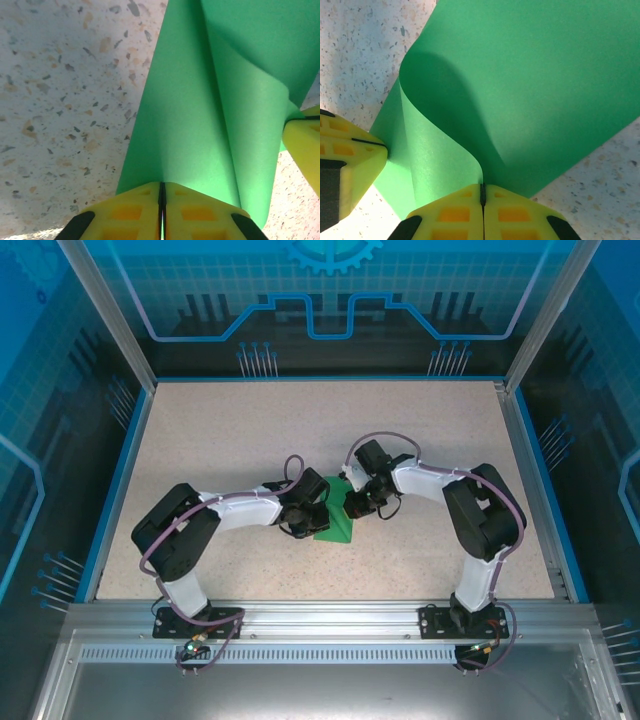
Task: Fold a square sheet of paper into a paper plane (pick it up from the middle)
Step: Fold the triangle a second time at the center of the table.
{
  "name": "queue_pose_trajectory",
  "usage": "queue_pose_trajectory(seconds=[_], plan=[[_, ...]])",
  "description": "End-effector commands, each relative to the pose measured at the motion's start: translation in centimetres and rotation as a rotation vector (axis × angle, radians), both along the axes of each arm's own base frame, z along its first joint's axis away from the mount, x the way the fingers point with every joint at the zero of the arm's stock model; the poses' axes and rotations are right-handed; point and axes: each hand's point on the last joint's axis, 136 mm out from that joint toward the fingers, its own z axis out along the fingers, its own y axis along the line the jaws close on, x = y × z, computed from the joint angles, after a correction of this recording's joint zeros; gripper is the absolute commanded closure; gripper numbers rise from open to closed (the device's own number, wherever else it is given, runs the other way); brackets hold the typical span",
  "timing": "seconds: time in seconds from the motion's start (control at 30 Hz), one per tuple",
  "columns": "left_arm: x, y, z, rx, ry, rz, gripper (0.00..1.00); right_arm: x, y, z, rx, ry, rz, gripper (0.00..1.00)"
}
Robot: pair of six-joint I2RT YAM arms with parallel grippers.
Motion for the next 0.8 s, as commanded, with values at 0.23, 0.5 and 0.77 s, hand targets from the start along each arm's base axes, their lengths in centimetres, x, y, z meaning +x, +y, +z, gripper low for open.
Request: queue_pose_trajectory(seconds=[0.23,0.5,0.77], plan=[[-1.0,1.3,-1.3,0.065,0.03,0.016,0.88,0.6,-0.8,-0.5,-0.031,0.007,-0.007,0.94],[-0.9,1.2,-1.2,0.066,0.025,0.01,0.88,0.6,-0.9,-1.1,-0.043,0.017,-0.006,0.93],[-0.9,1.3,-1.1,0.07,0.022,0.007,0.89,0.6,-0.7,-0.3,-0.027,0.01,-0.004,0.93]])
